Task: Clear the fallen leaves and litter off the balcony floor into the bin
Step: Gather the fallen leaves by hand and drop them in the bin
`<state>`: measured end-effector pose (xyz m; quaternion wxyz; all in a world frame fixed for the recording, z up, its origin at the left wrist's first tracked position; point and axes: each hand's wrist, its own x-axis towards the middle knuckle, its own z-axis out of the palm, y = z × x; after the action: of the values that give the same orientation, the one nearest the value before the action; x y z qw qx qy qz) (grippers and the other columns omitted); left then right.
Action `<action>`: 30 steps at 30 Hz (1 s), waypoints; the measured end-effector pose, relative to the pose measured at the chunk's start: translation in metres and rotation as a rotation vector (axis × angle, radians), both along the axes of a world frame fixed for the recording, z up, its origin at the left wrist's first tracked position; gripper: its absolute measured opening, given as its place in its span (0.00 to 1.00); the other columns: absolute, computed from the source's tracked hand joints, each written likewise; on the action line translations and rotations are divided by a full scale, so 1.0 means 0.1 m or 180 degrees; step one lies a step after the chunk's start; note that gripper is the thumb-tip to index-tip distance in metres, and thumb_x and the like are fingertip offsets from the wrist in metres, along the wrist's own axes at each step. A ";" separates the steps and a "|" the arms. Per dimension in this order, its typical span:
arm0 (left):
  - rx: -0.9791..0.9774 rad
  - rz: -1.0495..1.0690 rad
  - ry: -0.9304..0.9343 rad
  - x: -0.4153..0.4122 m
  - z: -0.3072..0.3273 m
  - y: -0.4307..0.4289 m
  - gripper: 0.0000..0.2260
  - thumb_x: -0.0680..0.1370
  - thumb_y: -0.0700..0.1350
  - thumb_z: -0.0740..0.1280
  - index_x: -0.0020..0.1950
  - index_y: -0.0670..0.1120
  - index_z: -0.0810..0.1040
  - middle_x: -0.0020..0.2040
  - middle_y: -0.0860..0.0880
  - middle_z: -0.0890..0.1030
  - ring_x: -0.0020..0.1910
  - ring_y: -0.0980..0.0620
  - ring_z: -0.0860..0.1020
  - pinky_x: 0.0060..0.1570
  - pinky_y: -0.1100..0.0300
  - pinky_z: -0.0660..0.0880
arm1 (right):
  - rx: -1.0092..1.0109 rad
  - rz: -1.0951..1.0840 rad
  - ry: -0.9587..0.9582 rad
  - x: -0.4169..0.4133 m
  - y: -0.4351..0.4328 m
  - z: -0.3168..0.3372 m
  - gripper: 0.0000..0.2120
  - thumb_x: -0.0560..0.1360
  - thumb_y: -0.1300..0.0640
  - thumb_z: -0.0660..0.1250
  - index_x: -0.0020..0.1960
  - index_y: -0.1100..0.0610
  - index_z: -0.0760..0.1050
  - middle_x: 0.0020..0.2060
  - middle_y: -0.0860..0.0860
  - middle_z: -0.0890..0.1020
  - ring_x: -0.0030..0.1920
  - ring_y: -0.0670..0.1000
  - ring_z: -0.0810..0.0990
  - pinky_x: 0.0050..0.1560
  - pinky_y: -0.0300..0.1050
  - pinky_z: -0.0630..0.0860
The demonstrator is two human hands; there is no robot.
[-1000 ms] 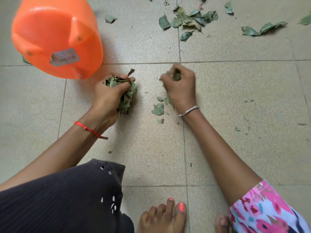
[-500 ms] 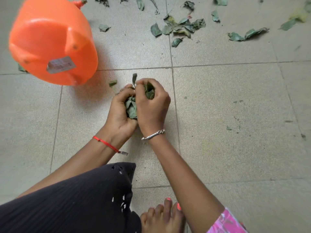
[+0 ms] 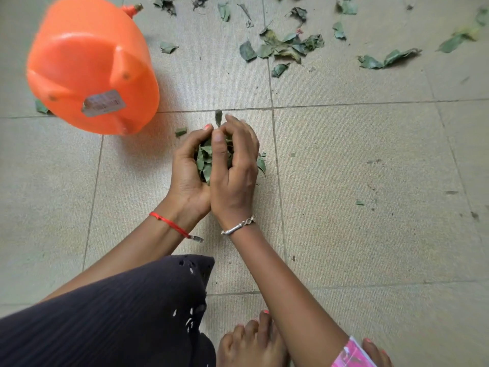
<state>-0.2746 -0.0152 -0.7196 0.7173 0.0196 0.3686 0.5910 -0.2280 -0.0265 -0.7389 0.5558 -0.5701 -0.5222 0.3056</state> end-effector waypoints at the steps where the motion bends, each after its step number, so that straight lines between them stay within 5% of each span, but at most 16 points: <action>1: 0.0061 -0.0035 -0.0059 0.01 0.01 -0.01 0.16 0.78 0.42 0.58 0.35 0.42 0.80 0.33 0.49 0.81 0.33 0.54 0.81 0.38 0.66 0.79 | -0.0039 0.0058 0.0073 0.00 0.00 0.01 0.20 0.78 0.50 0.55 0.57 0.65 0.75 0.58 0.58 0.78 0.65 0.56 0.71 0.69 0.47 0.64; 3: 0.0131 -0.0163 -0.0132 0.01 0.01 -0.02 0.17 0.77 0.44 0.58 0.35 0.43 0.83 0.36 0.49 0.83 0.40 0.53 0.82 0.51 0.62 0.78 | -0.0085 0.0228 0.0053 0.01 0.00 -0.01 0.21 0.78 0.53 0.53 0.63 0.64 0.72 0.62 0.58 0.76 0.68 0.55 0.69 0.71 0.54 0.62; 7: 0.0148 -0.0401 -0.0548 -0.03 -0.07 -0.03 0.10 0.71 0.45 0.69 0.49 0.44 0.83 0.53 0.48 0.81 0.59 0.53 0.76 0.67 0.56 0.68 | -0.0258 0.0537 -0.0894 0.00 0.02 -0.07 0.27 0.78 0.47 0.43 0.73 0.57 0.62 0.73 0.50 0.64 0.74 0.47 0.56 0.75 0.45 0.40; 11: 0.0341 -0.0536 -0.0352 -0.11 -0.20 -0.04 0.20 0.63 0.42 0.77 0.50 0.47 0.74 0.51 0.50 0.78 0.54 0.52 0.77 0.60 0.56 0.75 | -0.0429 0.0458 -0.2299 0.00 0.05 -0.06 0.34 0.75 0.38 0.38 0.76 0.53 0.49 0.76 0.49 0.47 0.76 0.49 0.39 0.71 0.58 0.31; 14: 0.0217 -0.0374 -0.0161 -0.09 -0.09 -0.06 0.12 0.65 0.39 0.73 0.44 0.47 0.74 0.44 0.51 0.79 0.48 0.54 0.79 0.55 0.57 0.77 | -0.0543 0.0431 -0.2448 0.01 0.09 -0.02 0.39 0.73 0.33 0.41 0.77 0.54 0.46 0.76 0.51 0.43 0.75 0.50 0.36 0.71 0.61 0.32; 16: 0.0346 -0.0355 -0.0051 -0.03 0.00 -0.08 0.07 0.72 0.38 0.65 0.36 0.46 0.80 0.37 0.51 0.83 0.40 0.55 0.82 0.42 0.61 0.80 | -0.0629 0.0559 -0.2108 0.00 0.10 0.01 0.42 0.73 0.32 0.50 0.77 0.55 0.43 0.76 0.51 0.42 0.75 0.49 0.35 0.71 0.59 0.30; 18: 0.0289 -0.0289 0.0191 0.00 0.06 -0.11 0.26 0.80 0.39 0.54 0.26 0.46 0.82 0.32 0.51 0.83 0.35 0.58 0.82 0.38 0.63 0.80 | -0.0741 0.0810 -0.1598 0.00 0.12 0.01 0.45 0.71 0.30 0.52 0.76 0.54 0.40 0.76 0.50 0.42 0.74 0.47 0.34 0.70 0.55 0.29; 19: 0.0269 -0.0249 0.0170 -0.03 0.07 -0.11 0.27 0.80 0.39 0.53 0.26 0.46 0.83 0.33 0.51 0.84 0.36 0.58 0.83 0.41 0.63 0.80 | -0.0804 0.0971 -0.1350 0.01 0.12 0.01 0.47 0.69 0.26 0.48 0.76 0.54 0.39 0.76 0.49 0.42 0.74 0.45 0.35 0.71 0.54 0.29; 22: 0.0047 -0.0193 0.0056 -0.12 -0.02 -0.10 0.08 0.73 0.38 0.65 0.47 0.39 0.83 0.50 0.45 0.84 0.51 0.53 0.82 0.55 0.57 0.77 | -0.0981 0.1332 -0.0330 0.03 0.10 0.00 0.54 0.59 0.19 0.39 0.76 0.51 0.40 0.76 0.47 0.45 0.72 0.37 0.39 0.73 0.52 0.33; 25: -0.0461 -0.0224 0.0797 -0.24 -0.04 -0.12 0.15 0.77 0.38 0.58 0.44 0.34 0.83 0.35 0.49 0.84 0.33 0.59 0.81 0.36 0.65 0.77 | -0.0933 0.1164 0.0107 0.19 0.11 -0.03 0.41 0.72 0.29 0.47 0.76 0.52 0.47 0.76 0.47 0.52 0.75 0.43 0.49 0.75 0.55 0.48; 27: -0.0686 -0.0056 0.0977 -0.34 -0.10 -0.13 0.17 0.77 0.41 0.59 0.62 0.34 0.74 0.47 0.44 0.82 0.36 0.56 0.81 0.35 0.63 0.77 | -0.0935 0.0872 -0.0303 0.36 0.08 -0.13 0.33 0.76 0.38 0.45 0.75 0.54 0.52 0.75 0.50 0.56 0.75 0.47 0.53 0.74 0.54 0.55; 28: -0.0668 0.0041 0.1000 -0.40 -0.14 -0.13 0.15 0.77 0.40 0.60 0.62 0.39 0.73 0.52 0.42 0.80 0.37 0.54 0.81 0.36 0.62 0.77 | -0.0945 0.0825 -0.0706 0.45 0.06 -0.20 0.33 0.76 0.37 0.44 0.75 0.55 0.52 0.75 0.51 0.56 0.75 0.47 0.53 0.75 0.53 0.54; 30: -0.0490 0.0418 0.0791 -0.51 -0.20 -0.16 0.09 0.75 0.34 0.62 0.47 0.49 0.72 0.46 0.47 0.80 0.35 0.51 0.78 0.35 0.60 0.76 | -0.0968 0.1084 -0.1833 0.57 -0.05 -0.30 0.38 0.74 0.33 0.42 0.76 0.56 0.46 0.76 0.51 0.50 0.76 0.47 0.46 0.76 0.49 0.45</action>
<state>-0.3253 -0.0314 -0.7396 0.6253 0.0133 0.4992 0.5997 -0.1713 -0.0315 -0.7692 0.2361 -0.6138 -0.6933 0.2948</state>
